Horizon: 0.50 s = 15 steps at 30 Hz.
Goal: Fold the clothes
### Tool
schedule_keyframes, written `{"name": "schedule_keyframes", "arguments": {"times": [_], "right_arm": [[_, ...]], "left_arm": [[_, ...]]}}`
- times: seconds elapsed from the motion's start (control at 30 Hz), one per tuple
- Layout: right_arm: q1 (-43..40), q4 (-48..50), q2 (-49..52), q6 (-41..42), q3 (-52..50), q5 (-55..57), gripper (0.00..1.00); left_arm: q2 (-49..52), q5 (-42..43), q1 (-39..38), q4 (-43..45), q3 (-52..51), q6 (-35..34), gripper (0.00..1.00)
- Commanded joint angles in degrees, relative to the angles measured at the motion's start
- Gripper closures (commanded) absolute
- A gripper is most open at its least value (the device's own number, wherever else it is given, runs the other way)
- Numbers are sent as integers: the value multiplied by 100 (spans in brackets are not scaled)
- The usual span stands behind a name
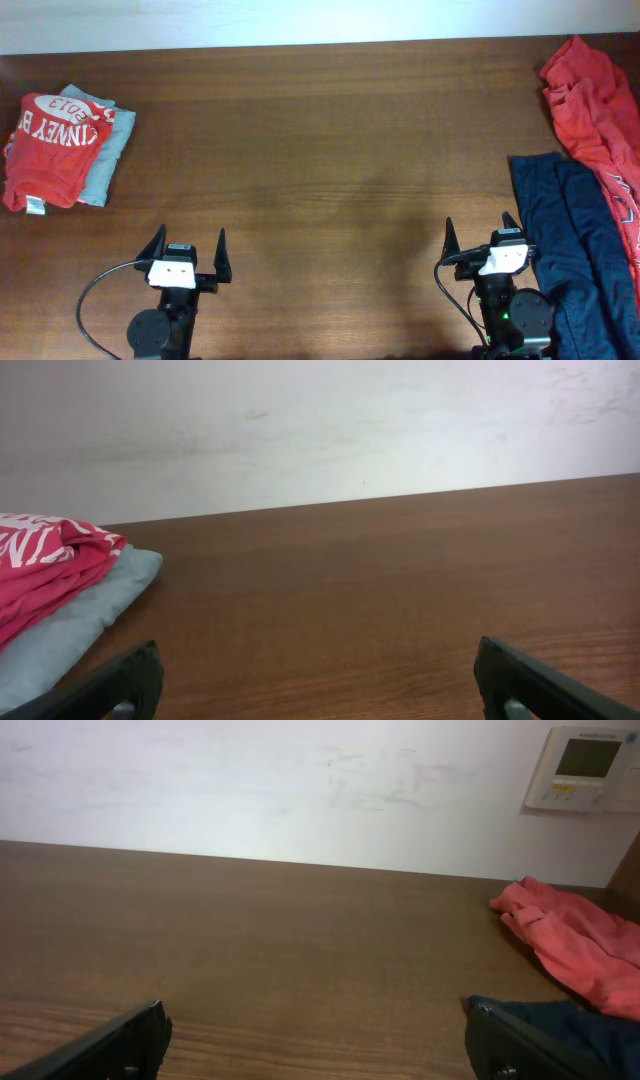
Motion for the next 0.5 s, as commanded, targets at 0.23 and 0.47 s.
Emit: {"name": "schedule_keyframes", "arguments": {"times": [0.23, 0.47], "right_arm": [[-2, -20, -37, -35, -28, -74, 1], [-7, -20, -37, -35, -28, -76, 1]], "left_arm": [[-61, -59, 28, -24, -7, -33, 1], [-61, -57, 28, 20, -4, -35, 1]]}}
